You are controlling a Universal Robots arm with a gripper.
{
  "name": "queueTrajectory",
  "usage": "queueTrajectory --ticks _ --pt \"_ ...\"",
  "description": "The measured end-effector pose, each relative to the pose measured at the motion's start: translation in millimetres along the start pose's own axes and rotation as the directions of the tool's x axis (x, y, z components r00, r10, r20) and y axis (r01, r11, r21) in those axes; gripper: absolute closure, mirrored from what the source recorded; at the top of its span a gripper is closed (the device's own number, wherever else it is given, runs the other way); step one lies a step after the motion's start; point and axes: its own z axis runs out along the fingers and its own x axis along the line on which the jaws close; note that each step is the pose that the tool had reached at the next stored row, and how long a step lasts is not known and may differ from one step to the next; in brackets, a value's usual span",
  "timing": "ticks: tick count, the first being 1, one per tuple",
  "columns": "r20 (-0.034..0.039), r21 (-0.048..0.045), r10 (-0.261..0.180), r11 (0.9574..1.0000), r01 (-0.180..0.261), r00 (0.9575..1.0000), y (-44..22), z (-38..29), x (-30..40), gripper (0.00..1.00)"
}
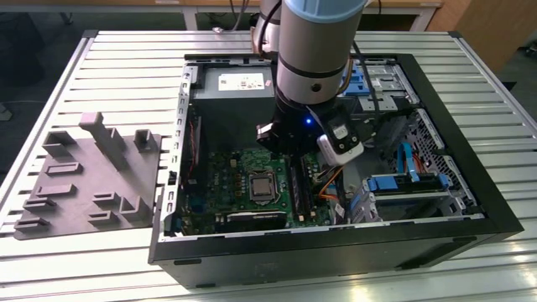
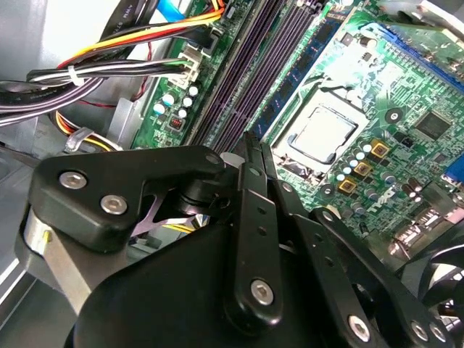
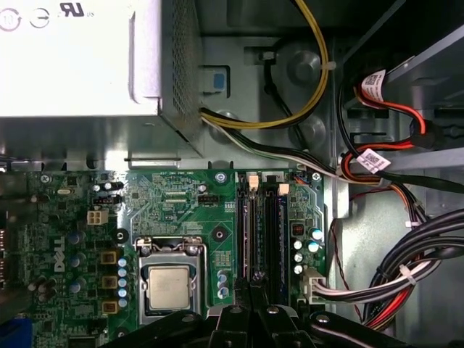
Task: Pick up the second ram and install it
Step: 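Insert the second ram into the second slot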
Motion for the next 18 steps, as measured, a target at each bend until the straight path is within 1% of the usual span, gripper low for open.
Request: queueTrajectory --ticks 9,18 --pt "0.0001 0.0 0.002 1.0 -0.002 1.0 -0.1 4.8 -0.4 0.89" --pt "0.0 0.0 -0.002 1.0 0.002 1.0 -0.1 8.0 -3.5 0.89"
